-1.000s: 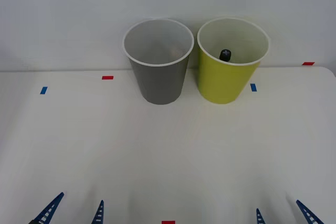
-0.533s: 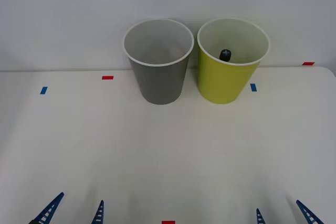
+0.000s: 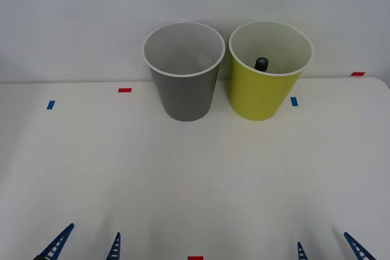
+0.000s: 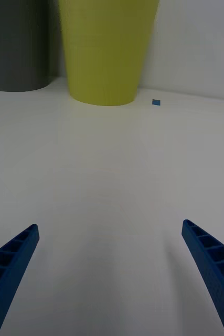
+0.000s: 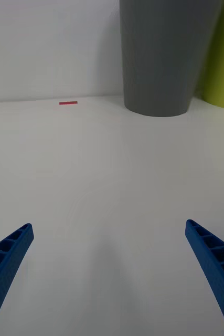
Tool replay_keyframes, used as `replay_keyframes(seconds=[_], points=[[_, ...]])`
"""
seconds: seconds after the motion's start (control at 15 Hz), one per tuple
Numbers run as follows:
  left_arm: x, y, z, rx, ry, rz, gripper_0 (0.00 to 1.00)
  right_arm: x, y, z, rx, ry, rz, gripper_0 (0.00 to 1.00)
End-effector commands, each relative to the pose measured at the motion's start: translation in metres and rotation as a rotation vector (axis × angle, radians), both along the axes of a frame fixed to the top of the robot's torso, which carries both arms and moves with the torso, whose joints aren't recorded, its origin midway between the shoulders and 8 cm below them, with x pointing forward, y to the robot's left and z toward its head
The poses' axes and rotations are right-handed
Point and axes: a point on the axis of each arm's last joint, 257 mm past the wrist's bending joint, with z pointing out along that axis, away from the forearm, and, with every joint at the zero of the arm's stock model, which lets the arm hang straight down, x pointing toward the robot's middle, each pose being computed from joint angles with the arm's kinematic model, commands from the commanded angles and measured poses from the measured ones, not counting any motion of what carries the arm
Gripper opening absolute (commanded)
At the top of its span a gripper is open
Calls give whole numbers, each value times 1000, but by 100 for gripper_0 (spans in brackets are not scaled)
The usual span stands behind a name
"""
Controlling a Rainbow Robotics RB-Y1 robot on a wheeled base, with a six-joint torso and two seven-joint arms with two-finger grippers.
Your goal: Put cans in the gray bin and PET bottles in the light green bin.
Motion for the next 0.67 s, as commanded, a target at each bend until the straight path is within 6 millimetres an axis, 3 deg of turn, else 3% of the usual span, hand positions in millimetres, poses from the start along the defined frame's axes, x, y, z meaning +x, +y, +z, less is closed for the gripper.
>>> replay_keyframes(seconds=[0.07,0.67], points=[[0,0,0,0,0,0,100,0,0,0,0,0,0,95],[0,0,0,0,0,0,100,0,0,0,0,0,0,95]])
